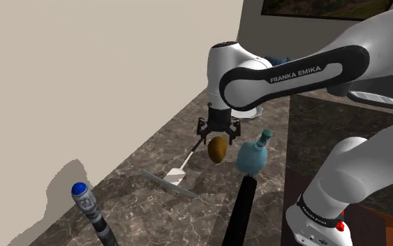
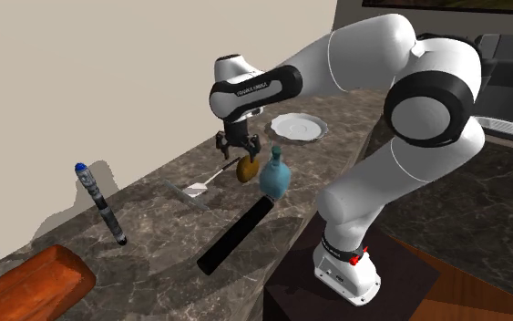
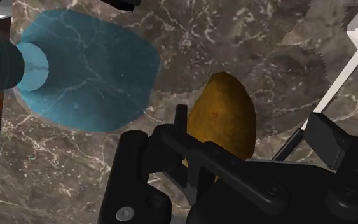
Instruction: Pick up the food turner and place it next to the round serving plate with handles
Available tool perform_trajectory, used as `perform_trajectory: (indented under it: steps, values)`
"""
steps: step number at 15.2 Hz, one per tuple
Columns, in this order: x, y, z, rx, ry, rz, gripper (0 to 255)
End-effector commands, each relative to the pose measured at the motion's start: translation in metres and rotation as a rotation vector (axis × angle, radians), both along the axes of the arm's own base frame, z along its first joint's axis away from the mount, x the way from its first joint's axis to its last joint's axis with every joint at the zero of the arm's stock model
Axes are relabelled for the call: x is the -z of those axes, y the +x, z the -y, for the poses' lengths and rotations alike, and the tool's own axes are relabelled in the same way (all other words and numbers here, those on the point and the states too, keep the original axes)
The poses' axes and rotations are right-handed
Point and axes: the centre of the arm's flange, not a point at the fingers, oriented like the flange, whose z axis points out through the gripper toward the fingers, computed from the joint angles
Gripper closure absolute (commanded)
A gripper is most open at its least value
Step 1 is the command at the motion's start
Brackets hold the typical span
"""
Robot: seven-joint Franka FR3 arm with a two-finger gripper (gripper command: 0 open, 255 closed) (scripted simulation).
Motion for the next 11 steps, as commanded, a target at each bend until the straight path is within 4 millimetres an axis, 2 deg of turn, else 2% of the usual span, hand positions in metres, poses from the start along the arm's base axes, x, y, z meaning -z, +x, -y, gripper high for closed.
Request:
perform_trajectory:
  steps: [1,8,9,11]
  values:
    - [0.015,0.015,-0.017,0.084,-0.008,0.017,0]
    - [0.056,0.083,-0.053,0.357,-0.040,0.081,0]
    - [0.060,0.090,-0.055,0.382,-0.043,0.087,0]
    - [0.070,0.090,-0.055,0.382,-0.043,0.087,0]
